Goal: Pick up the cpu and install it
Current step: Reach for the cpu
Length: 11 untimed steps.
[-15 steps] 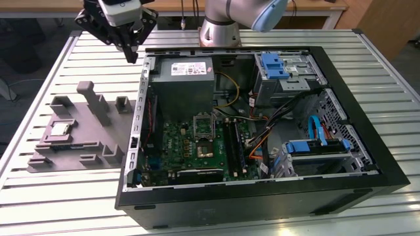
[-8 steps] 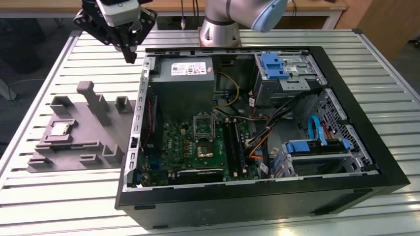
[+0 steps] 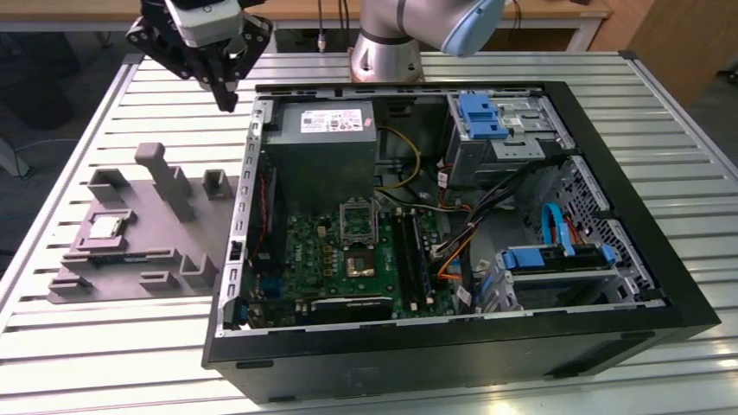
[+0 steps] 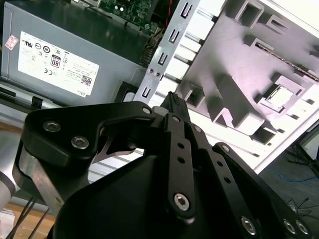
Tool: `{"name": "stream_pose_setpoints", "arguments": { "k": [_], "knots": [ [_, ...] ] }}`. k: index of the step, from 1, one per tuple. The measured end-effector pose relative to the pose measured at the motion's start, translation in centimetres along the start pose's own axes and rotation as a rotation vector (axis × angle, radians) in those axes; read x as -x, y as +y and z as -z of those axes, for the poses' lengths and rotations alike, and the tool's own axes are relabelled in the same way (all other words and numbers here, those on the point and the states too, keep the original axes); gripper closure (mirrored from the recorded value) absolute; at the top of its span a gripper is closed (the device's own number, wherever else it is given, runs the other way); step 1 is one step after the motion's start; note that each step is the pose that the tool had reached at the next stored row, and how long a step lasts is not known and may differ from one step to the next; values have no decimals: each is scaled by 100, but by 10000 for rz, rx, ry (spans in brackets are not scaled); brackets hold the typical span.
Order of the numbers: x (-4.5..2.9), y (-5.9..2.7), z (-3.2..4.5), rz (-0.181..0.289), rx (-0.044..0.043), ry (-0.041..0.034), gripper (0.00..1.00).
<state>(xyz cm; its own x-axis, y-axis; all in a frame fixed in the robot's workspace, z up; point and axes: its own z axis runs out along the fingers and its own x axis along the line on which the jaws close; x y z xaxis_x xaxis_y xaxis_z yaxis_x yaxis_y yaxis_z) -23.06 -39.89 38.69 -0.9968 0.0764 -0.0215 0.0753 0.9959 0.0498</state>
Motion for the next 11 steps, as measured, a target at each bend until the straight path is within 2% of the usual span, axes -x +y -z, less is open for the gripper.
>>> {"name": "stream_pose_setpoints", "arguments": {
  "k": [11],
  "knots": [
    [-57,-4,-1,0,0,1,89]
  ]
}}
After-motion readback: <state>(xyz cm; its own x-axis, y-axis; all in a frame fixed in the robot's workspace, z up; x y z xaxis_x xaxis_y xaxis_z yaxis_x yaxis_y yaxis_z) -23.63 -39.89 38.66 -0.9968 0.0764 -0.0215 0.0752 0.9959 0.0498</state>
